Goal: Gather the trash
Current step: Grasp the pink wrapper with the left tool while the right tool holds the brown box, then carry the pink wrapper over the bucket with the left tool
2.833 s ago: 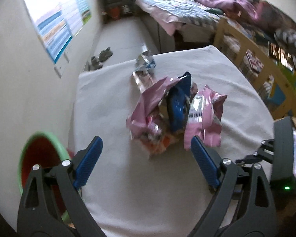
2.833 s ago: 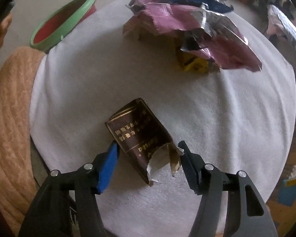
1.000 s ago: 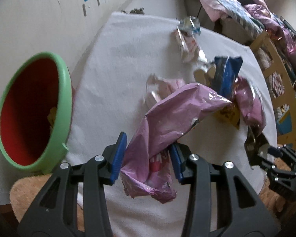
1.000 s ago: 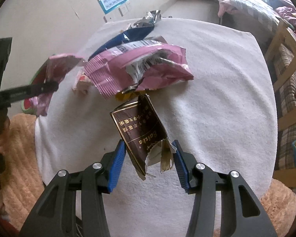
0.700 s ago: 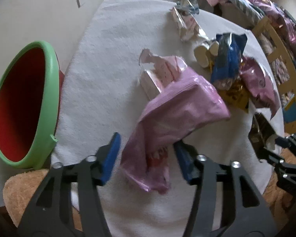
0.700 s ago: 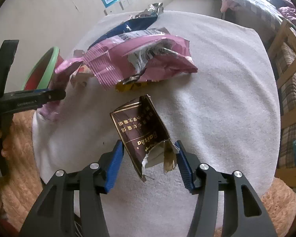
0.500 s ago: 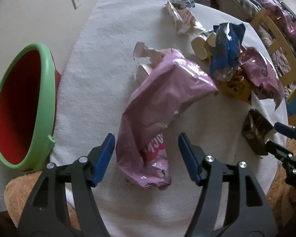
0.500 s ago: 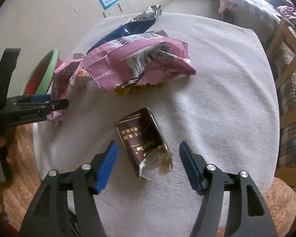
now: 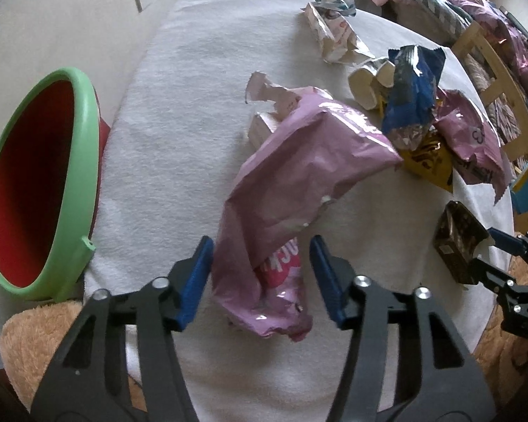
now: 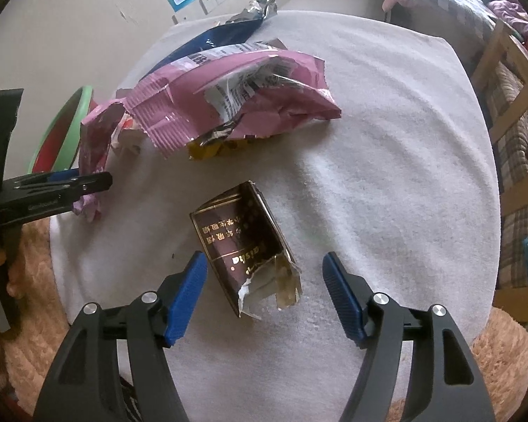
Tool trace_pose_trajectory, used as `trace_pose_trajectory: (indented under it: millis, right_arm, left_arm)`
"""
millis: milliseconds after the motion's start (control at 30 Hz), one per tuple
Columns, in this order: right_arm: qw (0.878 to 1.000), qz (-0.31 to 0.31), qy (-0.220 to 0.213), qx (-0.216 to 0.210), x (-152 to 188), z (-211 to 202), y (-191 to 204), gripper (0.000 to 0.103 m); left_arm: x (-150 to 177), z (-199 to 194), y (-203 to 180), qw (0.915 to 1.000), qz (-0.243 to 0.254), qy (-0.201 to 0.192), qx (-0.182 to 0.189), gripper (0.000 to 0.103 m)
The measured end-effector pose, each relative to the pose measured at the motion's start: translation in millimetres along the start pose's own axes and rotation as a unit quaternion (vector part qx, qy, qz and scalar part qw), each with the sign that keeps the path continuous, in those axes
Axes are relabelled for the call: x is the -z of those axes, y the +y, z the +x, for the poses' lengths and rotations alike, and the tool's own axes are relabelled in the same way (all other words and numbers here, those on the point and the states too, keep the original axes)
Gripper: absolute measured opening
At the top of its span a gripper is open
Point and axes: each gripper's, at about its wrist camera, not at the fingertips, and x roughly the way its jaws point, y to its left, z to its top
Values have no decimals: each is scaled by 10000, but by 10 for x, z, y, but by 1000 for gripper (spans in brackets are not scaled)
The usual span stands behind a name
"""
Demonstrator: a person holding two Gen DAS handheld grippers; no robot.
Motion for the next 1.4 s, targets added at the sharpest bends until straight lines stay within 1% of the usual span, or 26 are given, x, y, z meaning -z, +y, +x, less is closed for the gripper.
trace_pose_trajectory:
  millis: [33,67,133,167,233,333,433,567,733,867,967,1100,1400]
  right_arm:
    - [10000,-55,24,18,-4,17,18,65]
    - [9999,-137,74,57,-12,50,51,59]
    - [9997,-193,140,26,-11,85,91,53]
    - [9997,-225,101,73,-7,75,105,50]
    - [9997,-211,40,64,-6,48,100,47]
    - [9999,-67,-120,19,-5,-46,51,44]
    - [9996,26,-292,-61,-17,-173,27,44]
    - [9976,107,-632,-252,-68,-441,34,44]
    - [9929,-54,-1092,-474,-135,-769,243,44]
    - [9891,-217,-1298,-666,-171,-954,382,44]
    - [9865,-366,-1402,-758,-260,-1003,524,44]
    - [9850,-529,-1429,-807,-402,-986,685,44]
    - [9806,-879,-1566,-791,-653,-952,1096,44]
  left_arm:
    - [-8,2,10,10000,-13,7,-3,47]
    - [-7,-1,13,10000,-24,10,1,46]
    - [-8,-26,21,10000,-21,-13,14,39]
    - [-4,-47,19,10000,-14,-36,29,38]
    - [-17,-86,19,9999,-26,-104,30,33]
    - [-44,-164,45,9997,-87,-228,30,32]
    - [-78,-274,70,9991,-130,-397,45,32]
    - [-123,-474,99,9973,-202,-696,100,32]
    - [-191,-763,129,9937,-270,-1070,198,31]
    - [-246,-942,131,9906,-295,-1310,254,31]
    - [-268,-1030,166,9890,-332,-1422,244,31]
    - [-276,-1103,245,9867,-459,-1547,192,31]
    - [-181,-1198,636,9811,-927,-1697,-34,31]
